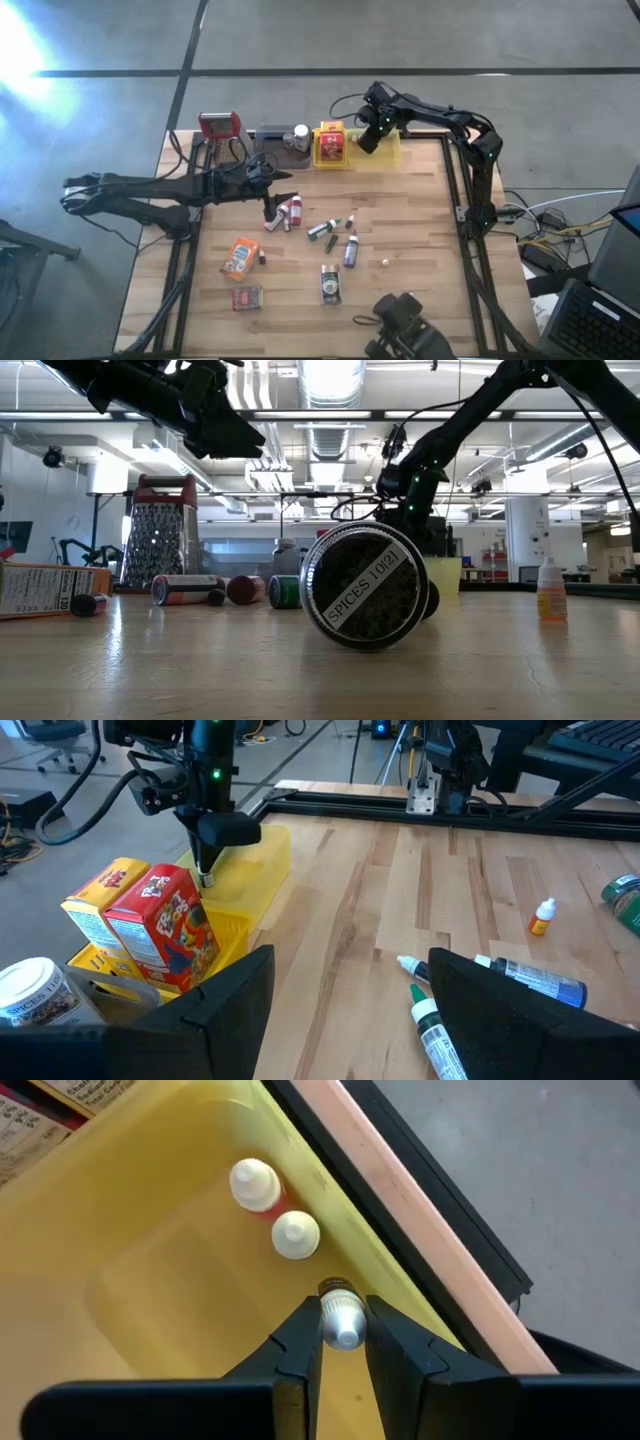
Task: Pick & Place Kitchen Items
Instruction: Put the black food coloring bottle into the light yellow bin
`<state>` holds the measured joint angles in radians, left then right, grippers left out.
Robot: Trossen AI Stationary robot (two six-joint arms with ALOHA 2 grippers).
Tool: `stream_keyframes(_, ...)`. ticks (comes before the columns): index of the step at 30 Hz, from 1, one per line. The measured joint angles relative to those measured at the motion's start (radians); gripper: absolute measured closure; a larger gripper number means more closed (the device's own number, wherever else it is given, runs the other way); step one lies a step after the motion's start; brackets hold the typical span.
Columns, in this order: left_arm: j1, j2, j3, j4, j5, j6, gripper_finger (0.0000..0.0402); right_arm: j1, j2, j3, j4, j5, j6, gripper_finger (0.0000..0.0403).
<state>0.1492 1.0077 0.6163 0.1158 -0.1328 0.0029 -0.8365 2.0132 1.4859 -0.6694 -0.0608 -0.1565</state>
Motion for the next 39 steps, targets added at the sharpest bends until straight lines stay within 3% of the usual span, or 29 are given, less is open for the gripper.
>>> stream_keyframes(10, 0.0, 0.0, 0.0, 0.0, 0.0, 0.0, 0.0133, 0.01, 0.0, -0.033, 0.085, 0.0, 0.013, 0.0344)
stream_keyframes(29, 0.0, 0.0, 0.0, 0.0, 0.0, 0.0, 0.0133, 0.01, 0.0, -0.035, 0.082, 0.0, 0.001, 0.0343)
stream_keyframes(39, 0.0, 0.0, 0.0, 0.0, 0.0, 0.0, 0.0133, 0.01, 0.0, -0.035, 0.084, 0.0, -0.003, 0.0298)
